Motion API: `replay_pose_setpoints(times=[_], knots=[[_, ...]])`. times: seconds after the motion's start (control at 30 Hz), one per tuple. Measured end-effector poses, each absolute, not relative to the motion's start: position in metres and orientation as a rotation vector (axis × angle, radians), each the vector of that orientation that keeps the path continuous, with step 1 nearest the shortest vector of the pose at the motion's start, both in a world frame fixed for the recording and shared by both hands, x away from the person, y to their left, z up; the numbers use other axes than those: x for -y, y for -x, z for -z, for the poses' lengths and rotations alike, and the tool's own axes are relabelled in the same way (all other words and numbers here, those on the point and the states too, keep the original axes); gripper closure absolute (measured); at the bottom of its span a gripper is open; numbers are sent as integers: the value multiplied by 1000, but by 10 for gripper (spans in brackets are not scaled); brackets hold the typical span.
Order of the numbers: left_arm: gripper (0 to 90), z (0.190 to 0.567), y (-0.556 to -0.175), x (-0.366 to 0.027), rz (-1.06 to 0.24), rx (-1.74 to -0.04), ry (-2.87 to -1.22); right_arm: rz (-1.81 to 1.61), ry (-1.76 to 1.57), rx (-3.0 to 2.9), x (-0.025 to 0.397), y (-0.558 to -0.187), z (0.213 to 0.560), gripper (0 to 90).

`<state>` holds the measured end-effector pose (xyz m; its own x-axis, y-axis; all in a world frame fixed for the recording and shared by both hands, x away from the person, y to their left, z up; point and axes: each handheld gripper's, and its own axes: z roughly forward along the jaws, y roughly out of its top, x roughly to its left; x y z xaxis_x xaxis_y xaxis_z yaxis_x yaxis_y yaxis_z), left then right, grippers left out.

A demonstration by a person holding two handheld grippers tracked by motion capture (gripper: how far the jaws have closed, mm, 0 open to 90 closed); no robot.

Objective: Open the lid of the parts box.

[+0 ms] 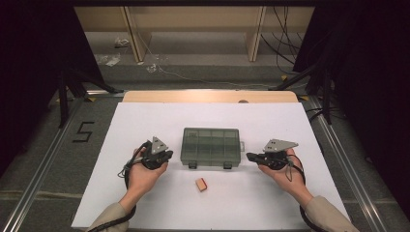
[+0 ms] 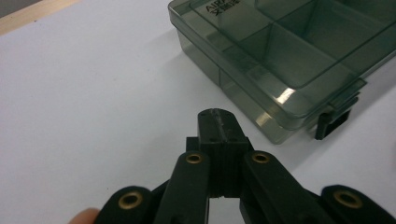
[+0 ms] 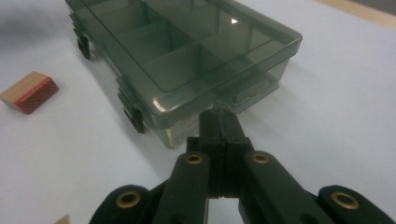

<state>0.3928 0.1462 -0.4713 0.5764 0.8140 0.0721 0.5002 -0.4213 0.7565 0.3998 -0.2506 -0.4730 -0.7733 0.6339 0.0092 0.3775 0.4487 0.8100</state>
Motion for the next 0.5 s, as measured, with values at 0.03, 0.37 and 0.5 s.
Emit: replay_pose_setpoints(times=[0.03,0.37,0.5], knots=[[896,471,-393,-146,-570,-1043,-2102,-1229,-874,-2426,249,-401,474,900],[897,480,-392,-140,-557,-989,-2166,-1179,-853,-2495,242,-395,480,900],[896,481,-390,-135,-559,-958,-2184,-1181,-838,-2504,240,-393,480,900]])
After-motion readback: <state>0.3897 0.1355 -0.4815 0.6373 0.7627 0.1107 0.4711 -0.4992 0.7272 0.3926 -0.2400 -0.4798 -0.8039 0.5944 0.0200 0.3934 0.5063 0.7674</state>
